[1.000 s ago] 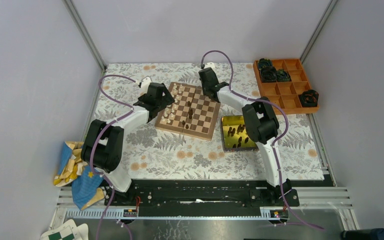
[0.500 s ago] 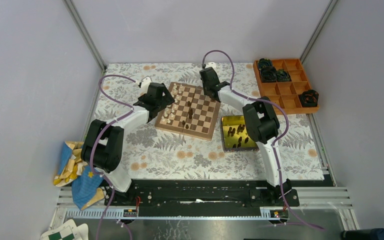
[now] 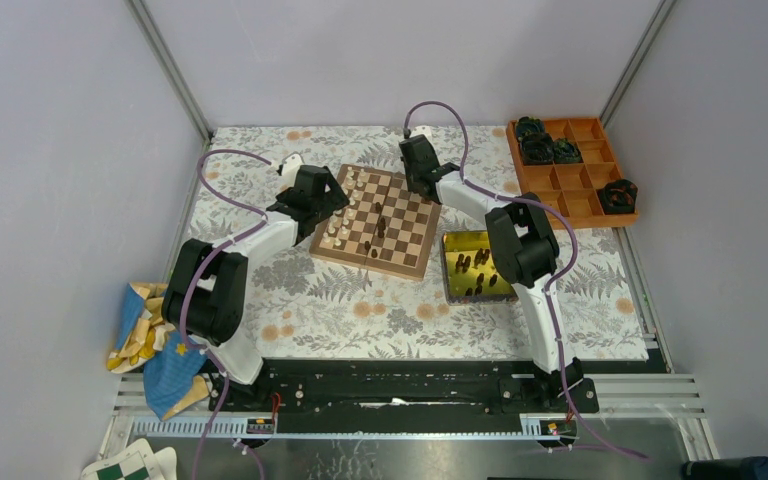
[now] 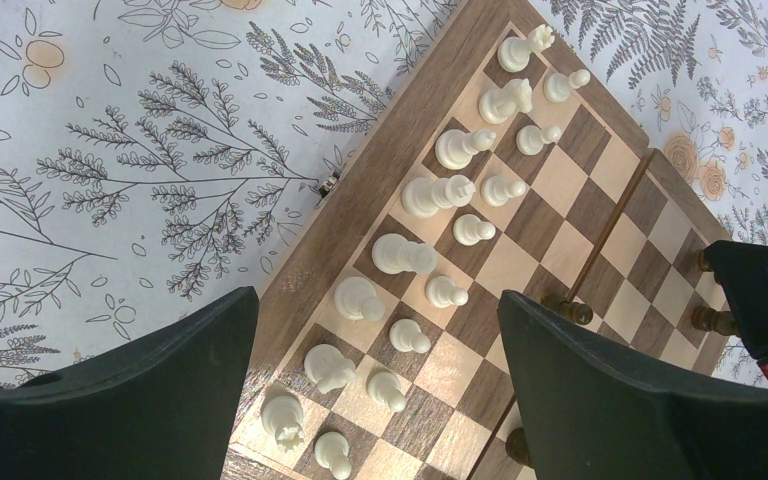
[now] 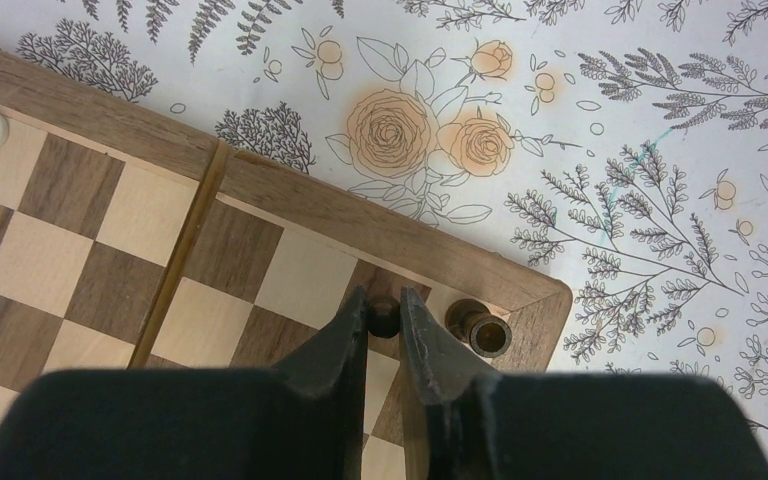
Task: Set up the chess pieces on the board
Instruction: Place the chess piece on the chessboard.
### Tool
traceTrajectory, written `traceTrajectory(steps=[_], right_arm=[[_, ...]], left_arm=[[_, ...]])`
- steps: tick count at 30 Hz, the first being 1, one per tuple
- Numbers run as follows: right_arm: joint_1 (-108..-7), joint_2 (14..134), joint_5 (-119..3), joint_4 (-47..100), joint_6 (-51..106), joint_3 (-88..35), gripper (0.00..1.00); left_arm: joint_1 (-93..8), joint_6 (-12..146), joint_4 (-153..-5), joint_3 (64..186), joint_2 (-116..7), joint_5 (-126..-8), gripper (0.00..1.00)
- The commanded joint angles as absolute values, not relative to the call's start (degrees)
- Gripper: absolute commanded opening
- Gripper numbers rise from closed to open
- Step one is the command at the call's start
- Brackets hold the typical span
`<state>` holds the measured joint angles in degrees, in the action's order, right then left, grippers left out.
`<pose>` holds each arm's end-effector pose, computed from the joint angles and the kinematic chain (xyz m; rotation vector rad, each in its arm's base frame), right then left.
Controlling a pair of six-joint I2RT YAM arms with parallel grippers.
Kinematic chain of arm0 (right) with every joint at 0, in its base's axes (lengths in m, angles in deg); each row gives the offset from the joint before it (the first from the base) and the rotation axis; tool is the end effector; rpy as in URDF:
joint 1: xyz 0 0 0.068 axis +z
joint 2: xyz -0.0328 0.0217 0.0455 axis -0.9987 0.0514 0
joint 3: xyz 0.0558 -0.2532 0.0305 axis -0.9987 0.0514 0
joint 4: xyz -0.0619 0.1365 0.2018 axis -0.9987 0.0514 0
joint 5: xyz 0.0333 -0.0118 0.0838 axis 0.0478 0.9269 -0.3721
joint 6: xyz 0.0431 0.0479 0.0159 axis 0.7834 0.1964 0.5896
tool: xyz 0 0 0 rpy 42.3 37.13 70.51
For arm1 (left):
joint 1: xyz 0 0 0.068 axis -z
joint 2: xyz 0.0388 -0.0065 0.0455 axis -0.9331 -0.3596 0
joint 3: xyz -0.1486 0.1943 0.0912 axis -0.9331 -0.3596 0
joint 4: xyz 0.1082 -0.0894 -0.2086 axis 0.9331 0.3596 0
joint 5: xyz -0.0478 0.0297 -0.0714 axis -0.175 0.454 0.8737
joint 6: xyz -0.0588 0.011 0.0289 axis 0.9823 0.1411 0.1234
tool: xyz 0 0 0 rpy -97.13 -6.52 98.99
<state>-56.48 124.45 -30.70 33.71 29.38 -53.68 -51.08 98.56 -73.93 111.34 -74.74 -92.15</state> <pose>0.4571 0.2494 0.1700 -0.2260 2.1499 0.0085 0.3507 -0.0969 0.1889 -0.6473 2.1554 -0.2434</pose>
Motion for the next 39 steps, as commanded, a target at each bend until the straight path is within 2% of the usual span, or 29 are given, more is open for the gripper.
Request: traceTrajectory(steps=[1,15,26,39], right_arm=[[-56.98,124.71,-31.21,33.92,29.59,-55.38,0.14],[-57.00,124.98,-31.37,34.74,29.06,-56.48,0.31],[-56.99,123.41,-31.52,33.82,27.91,-56.48,0.32],[-55.13,116.17,-33.56,31.77,23.51,-53.93,0.34]], left_arm=[[-51.08,99.24,-76.47,111.78,-75.19,-92.25,0.97],[-51.08,99.15,-76.30,111.99,-75.30,-92.14,0.97],[-51.08,99.15,-76.30,112.07,-75.17,-92.25,0.97],[-51.08,99.06,-75.95,112.08,-74.84,-92.75,0.97]])
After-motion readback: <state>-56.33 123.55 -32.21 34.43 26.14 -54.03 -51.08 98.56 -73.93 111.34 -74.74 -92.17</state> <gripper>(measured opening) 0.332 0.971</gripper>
